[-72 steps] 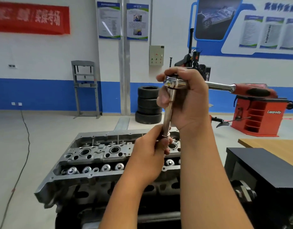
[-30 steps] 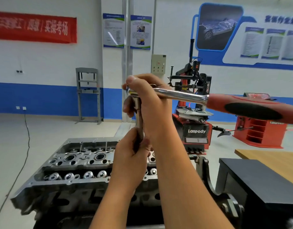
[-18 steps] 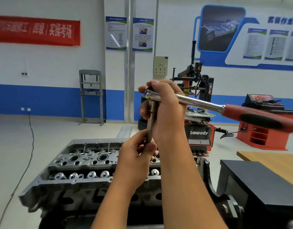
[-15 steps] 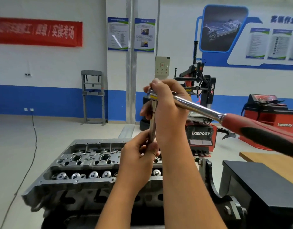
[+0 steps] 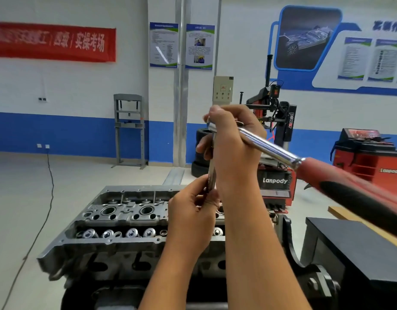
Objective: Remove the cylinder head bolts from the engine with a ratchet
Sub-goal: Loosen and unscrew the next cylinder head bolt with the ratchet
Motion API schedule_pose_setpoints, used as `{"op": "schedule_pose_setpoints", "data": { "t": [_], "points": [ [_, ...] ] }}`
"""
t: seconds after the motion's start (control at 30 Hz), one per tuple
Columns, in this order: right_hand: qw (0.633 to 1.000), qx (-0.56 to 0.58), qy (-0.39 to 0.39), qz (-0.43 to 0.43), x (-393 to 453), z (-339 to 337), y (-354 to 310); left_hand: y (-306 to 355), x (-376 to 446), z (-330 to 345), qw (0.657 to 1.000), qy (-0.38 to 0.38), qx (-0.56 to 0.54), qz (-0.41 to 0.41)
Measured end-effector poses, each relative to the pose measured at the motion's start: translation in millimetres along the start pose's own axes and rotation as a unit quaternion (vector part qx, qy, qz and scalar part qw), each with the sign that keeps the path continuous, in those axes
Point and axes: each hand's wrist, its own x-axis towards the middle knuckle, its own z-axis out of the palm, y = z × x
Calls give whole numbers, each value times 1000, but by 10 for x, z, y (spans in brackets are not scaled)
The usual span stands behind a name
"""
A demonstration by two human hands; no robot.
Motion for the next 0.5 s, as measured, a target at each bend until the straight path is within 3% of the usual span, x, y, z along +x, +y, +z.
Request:
{"op": "schedule_pose_setpoints", "data": {
  "t": [0.07, 0.13, 0.23, 0.4, 0.5],
  "points": [
    [998, 26, -56, 13, -19, 13, -18, 2, -2, -96, 998, -54, -30, -11],
    [983, 107, -113, 95, -4, -5, -52, -3, -5, -199, 993, -101, -54, -26],
    [967, 167, -125, 144, 28, -52, -62, -35, 7, -180, 997, -72, -10, -25],
    [998, 54, 20, 4, -25, 22, 20, -33, -8, -21, 999, -3, 33, -5],
    [996, -29, 16, -88, -54, 117, 68, -37, -8, -82, 1000, -18, 16, -10]
  ]
}}
